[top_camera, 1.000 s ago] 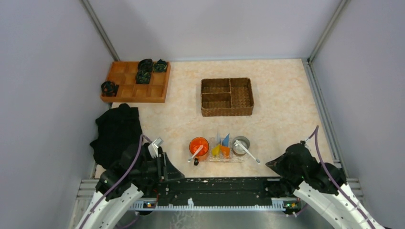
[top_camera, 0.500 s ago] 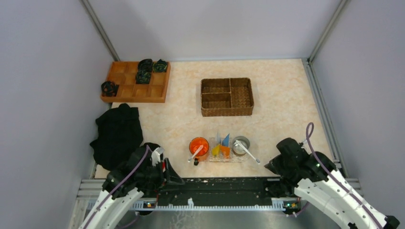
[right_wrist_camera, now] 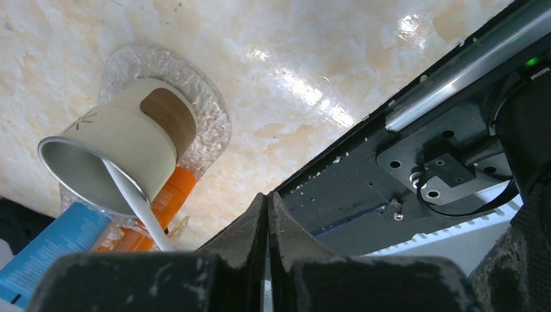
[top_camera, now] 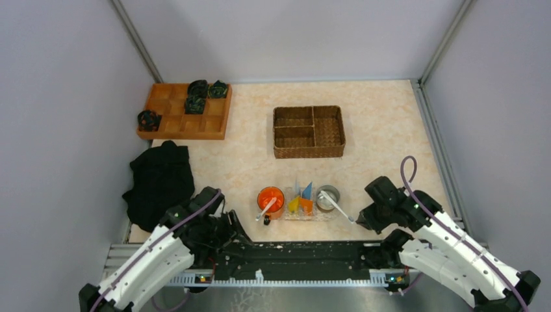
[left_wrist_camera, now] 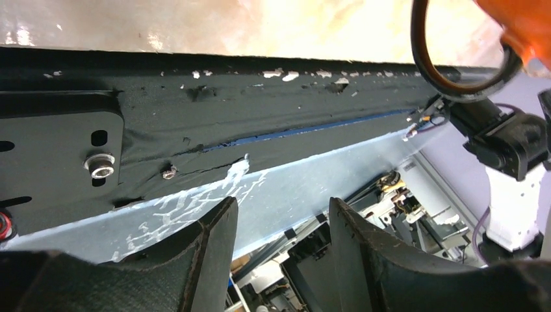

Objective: Prepare toiletry sets of a toothbrush and toothpaste on the tray

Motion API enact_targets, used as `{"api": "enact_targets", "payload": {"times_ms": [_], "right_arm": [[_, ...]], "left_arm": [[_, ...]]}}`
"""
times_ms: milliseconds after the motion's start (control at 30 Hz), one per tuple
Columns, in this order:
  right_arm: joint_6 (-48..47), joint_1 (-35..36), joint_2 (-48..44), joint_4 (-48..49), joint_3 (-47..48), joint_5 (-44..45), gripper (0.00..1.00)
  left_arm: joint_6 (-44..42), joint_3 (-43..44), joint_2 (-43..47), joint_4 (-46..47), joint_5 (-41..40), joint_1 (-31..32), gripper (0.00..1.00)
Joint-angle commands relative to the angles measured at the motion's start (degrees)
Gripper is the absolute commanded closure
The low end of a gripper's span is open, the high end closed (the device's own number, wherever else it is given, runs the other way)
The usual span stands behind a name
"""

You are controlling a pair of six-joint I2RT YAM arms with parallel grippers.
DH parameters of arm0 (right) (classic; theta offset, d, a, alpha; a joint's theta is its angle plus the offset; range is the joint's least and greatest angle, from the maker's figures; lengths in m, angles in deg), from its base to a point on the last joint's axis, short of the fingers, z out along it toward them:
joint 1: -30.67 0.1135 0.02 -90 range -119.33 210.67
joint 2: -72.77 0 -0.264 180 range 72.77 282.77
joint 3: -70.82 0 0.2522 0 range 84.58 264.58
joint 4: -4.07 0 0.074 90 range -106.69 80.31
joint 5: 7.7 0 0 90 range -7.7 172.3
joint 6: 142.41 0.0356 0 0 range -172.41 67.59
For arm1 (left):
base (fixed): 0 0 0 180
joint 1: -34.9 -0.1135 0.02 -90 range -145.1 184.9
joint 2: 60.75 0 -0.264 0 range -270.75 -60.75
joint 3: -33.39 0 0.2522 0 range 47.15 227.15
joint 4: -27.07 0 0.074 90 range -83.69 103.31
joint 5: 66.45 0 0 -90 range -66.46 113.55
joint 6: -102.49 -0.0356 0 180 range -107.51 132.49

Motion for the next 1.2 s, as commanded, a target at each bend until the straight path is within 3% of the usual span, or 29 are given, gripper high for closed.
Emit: {"api": "enact_targets", "payload": {"times_ms": [0, 433, 1167], "right_arm": [[1.72, -0.31, 3.19, 0.36, 3.11, 0.50, 1.00], [2.82, -0.27, 11.41, 8.80, 0.09, -2.08, 1.00], [5.12, -0.63, 16.82, 22.66, -10.35, -6.11, 1.00]], "left_arm": [[5.73, 2.40, -8.96, 5.48, -2.37, -0.23, 0.41], [4.84, 0.92, -18.12, 17.63, -1.86, -0.24, 0.49], [4.45, -2.32, -22.50, 23.46, -1.94, -0.25, 0.52]]}}
